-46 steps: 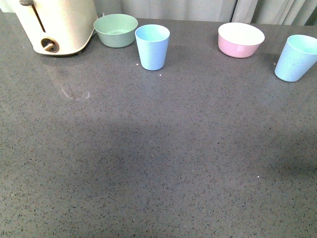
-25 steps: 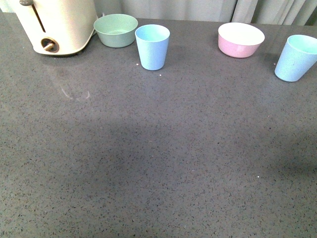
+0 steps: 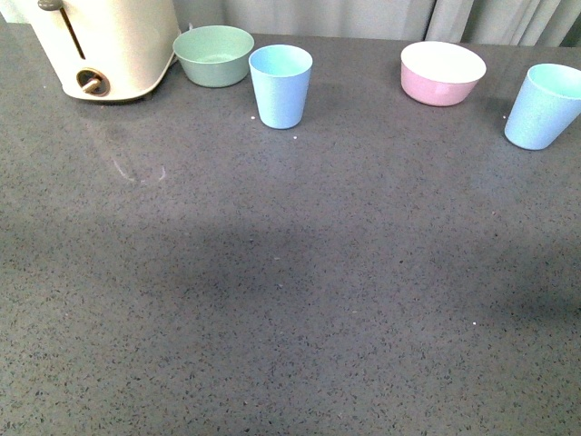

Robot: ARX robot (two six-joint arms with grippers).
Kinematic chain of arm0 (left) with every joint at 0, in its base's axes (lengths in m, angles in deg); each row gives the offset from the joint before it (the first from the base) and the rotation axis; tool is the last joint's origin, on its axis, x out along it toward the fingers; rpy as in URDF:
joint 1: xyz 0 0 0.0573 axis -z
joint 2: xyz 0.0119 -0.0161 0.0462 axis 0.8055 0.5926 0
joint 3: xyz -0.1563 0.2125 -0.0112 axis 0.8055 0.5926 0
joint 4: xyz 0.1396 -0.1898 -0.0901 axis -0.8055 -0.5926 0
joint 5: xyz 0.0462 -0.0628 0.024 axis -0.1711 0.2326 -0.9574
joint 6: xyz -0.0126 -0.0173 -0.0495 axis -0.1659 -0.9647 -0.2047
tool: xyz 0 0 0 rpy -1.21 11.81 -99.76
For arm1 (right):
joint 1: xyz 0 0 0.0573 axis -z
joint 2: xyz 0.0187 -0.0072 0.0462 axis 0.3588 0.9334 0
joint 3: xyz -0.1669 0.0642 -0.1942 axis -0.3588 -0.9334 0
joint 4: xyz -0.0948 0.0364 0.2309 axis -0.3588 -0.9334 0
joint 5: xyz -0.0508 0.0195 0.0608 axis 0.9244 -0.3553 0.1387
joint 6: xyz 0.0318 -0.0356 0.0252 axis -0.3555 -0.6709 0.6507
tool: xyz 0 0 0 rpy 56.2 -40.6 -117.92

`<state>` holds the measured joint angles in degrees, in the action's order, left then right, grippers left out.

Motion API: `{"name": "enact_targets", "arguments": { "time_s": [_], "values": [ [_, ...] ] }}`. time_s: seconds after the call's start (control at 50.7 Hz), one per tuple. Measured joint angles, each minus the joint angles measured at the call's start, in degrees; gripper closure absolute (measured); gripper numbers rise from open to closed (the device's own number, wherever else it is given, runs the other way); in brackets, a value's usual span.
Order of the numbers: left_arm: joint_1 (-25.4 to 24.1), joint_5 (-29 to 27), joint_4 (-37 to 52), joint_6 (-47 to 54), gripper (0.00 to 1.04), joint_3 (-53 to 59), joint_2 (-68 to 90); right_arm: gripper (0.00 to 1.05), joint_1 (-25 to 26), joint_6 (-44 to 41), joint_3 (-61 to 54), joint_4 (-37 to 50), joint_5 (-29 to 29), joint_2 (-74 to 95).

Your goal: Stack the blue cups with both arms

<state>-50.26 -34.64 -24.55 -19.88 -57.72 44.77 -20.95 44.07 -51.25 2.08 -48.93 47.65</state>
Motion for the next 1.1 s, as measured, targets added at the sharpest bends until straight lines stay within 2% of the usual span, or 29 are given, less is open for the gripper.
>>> {"name": "enact_targets", "arguments": {
  "time_s": [0.158,0.276,0.454,0.592,0.789,1.104],
  "values": [
    [3.7,-0.2,10.4,-0.5,0.09,-8.6,17.9,0.09,0.0,0.0,0.0,0.0,0.0,0.0],
    [6.0,-1.8,12.8,-1.3,0.09,-15.4,29.5,0.09,0.0,0.0,0.0,0.0,0.0,0.0],
    [11.2,-5.2,13.3,-3.1,0.09,-32.2,51.0,0.09,0.0,0.0,0.0,0.0,0.0,0.0],
    [15.1,-6.4,10.4,-4.5,0.09,-43.9,61.9,0.09,0.0,0.0,0.0,0.0,0.0,0.0],
    [17.7,-9.2,5.2,-5.7,0.09,-53.4,70.5,0.09,0.0,0.0,0.0,0.0,0.0,0.0],
    [18.2,-13.3,-5.3,-10.6,0.09,-74.0,85.9,0.09,0.0,0.0,0.0,0.0,0.0,0.0]
  ]
}}
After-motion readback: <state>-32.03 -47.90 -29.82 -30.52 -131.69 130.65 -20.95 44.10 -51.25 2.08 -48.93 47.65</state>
